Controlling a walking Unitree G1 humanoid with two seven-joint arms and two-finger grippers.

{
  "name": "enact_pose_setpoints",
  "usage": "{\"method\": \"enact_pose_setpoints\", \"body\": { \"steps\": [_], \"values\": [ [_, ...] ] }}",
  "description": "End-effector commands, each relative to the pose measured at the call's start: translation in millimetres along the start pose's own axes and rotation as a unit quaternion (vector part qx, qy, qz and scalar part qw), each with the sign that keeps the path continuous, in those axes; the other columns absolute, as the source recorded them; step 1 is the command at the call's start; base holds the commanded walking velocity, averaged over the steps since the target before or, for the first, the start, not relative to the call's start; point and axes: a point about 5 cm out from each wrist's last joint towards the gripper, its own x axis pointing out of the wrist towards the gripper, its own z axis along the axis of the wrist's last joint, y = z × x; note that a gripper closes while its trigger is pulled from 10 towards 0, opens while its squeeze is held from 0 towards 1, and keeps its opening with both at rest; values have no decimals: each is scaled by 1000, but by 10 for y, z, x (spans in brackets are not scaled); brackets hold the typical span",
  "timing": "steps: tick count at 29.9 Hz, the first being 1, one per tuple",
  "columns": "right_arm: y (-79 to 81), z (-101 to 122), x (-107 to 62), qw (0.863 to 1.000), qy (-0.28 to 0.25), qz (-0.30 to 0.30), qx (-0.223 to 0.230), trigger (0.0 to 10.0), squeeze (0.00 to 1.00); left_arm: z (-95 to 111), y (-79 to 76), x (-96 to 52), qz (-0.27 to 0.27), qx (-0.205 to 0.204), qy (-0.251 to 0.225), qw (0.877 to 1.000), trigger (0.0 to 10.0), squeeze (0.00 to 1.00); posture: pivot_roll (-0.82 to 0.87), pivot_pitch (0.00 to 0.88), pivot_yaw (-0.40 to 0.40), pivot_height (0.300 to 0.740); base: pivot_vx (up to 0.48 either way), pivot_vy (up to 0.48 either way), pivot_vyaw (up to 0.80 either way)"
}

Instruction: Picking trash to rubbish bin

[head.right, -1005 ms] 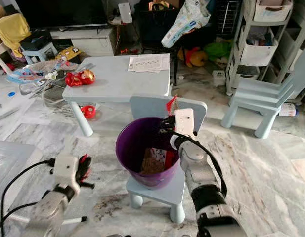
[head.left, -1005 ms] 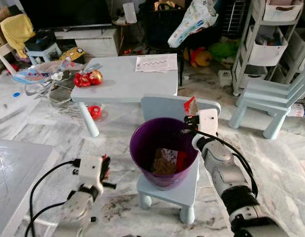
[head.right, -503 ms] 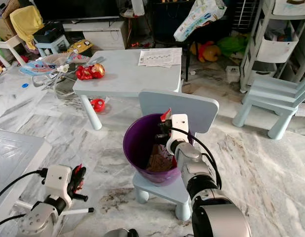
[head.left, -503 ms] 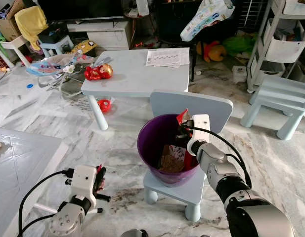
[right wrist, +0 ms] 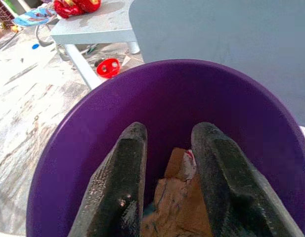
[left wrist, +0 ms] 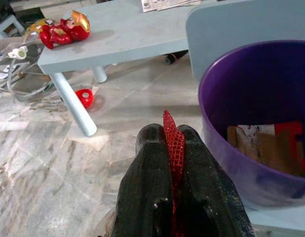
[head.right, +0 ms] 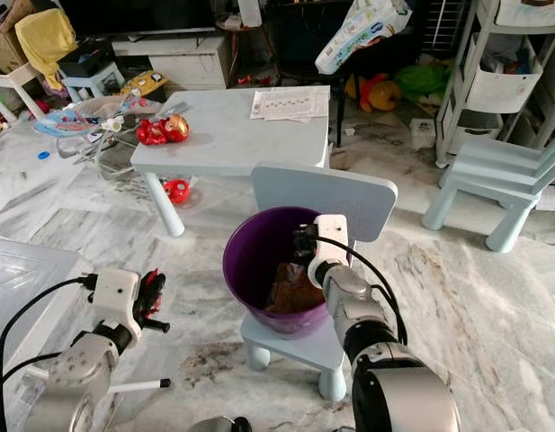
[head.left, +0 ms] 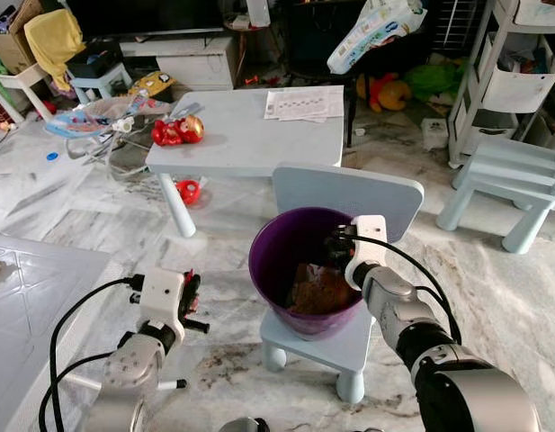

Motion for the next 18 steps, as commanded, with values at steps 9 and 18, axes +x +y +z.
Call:
{"method": "enact_pose_setpoints", "body": {
  "steps": [9,18],
  "values": [
    [8,5,-32,998,-20,1,-61,10000,1000,73,-204,326,-22,-19,-16,999,10000,0,4,85,88,740,0,0,0],
    [79,-131,-458,996,5,65,-54,10000,1000,230,-745,811,-84,-31,-26,996,10000,0,-139,99,97,740,0,0,0]
  ]
}}
